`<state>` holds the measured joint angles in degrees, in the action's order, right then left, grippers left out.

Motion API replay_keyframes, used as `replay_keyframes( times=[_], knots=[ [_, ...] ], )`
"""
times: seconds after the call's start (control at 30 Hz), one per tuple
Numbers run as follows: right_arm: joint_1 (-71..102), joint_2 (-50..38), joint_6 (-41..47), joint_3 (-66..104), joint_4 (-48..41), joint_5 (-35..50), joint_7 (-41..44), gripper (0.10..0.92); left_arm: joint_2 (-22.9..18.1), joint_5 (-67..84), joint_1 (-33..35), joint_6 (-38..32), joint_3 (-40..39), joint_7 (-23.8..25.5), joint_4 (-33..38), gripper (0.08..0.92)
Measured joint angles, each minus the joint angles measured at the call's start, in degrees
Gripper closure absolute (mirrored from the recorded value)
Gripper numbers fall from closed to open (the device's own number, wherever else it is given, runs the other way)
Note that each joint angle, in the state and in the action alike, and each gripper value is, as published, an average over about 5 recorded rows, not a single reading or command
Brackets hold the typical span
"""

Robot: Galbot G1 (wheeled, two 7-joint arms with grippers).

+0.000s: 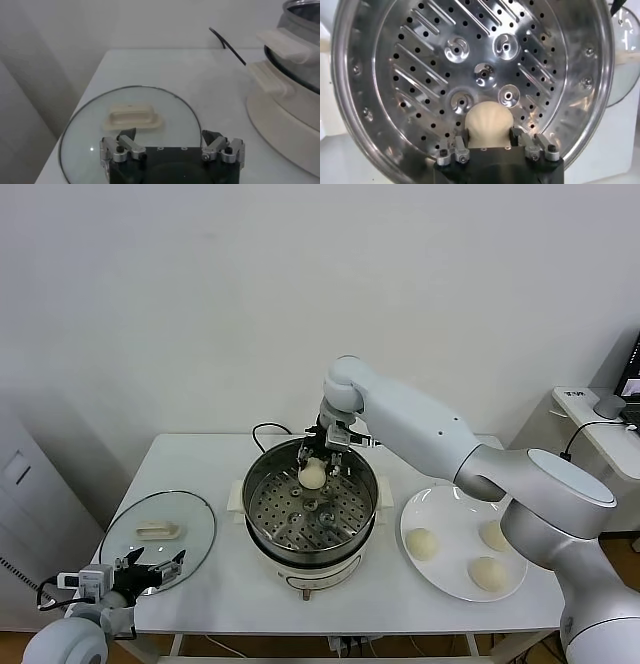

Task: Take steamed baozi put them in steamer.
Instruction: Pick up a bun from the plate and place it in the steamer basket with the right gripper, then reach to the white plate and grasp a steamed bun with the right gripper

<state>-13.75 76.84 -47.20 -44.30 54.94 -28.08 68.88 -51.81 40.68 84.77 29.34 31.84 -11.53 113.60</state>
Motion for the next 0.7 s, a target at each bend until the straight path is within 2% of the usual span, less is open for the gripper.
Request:
replay_keyframes(
  times=[0.1,0.2,0.43,0.7],
  knots=[
    [-0.4,-0.4,0.0,-0.2,0.3,0.7,0.0,0.263,0.1,0.0,0.0,0.0,0.0,0.0,-0.1,0.177],
    [-1.7,-1.1,0.0,-0.7,0.7,2.6,0.2,0.214,0.2,0.0,0.0,0.0,0.0,0.0,-0.1,0.177],
    [-7.6,-4.1,0.0,-4.3,1.9,11.8,1.9,0.203,0.2,0.0,0.3,-0.1,0.2,0.0,0.0,0.177],
    [-18.0,-11.7,0.0,-16.2,6.0,28.5,4.3,0.203,0.2,0.0,0.4,-0.1,0.3,0.0,0.2,0.177]
  ],
)
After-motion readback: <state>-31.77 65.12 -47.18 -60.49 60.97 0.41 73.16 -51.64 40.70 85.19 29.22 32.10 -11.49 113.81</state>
